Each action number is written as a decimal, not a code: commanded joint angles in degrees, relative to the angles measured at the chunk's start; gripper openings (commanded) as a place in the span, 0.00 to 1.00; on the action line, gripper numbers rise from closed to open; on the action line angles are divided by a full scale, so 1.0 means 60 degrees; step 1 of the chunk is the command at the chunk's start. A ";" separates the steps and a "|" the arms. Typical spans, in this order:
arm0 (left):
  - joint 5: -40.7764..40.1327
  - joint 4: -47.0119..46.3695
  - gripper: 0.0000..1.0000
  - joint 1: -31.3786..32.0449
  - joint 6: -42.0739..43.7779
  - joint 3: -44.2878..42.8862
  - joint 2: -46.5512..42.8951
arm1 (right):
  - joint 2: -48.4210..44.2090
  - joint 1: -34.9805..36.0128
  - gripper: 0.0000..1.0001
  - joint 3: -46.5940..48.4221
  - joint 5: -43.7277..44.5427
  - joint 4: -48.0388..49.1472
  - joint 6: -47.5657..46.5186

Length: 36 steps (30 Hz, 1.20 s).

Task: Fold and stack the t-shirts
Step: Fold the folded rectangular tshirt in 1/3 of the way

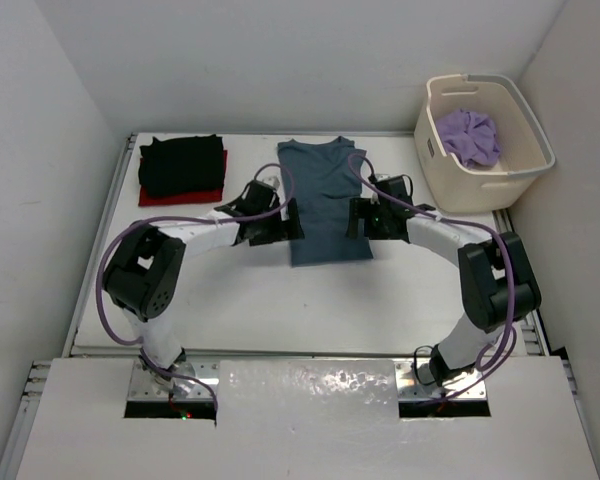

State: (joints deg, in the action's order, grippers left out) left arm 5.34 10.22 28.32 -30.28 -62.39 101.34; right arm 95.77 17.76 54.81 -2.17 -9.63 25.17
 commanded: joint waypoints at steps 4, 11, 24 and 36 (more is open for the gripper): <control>0.0852 -0.0926 0.98 0.0700 -0.0329 0.0745 -0.0353 | -0.0229 -0.0015 0.82 -0.0667 -0.0166 0.0607 0.0594; 0.0897 -0.1131 0.47 0.0979 -0.0446 0.0832 0.0219 | -0.0345 -0.0147 0.58 -0.1675 0.0348 0.1280 0.1181; 0.0135 -0.1189 0.00 0.1404 -0.0446 0.1181 0.0544 | -0.0974 -0.0235 0.00 -0.3244 -0.0691 0.2249 0.1592; 0.1496 0.0388 0.00 0.2778 -0.1163 0.3923 -0.2341 | -0.5660 0.0072 0.00 -0.6278 -0.2611 -0.0954 0.1299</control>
State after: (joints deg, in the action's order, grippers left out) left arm 11.29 5.85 42.30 -35.53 -40.53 91.46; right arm 67.92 17.52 18.59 -15.51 -5.34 34.41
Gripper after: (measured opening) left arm 0.025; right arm 0.009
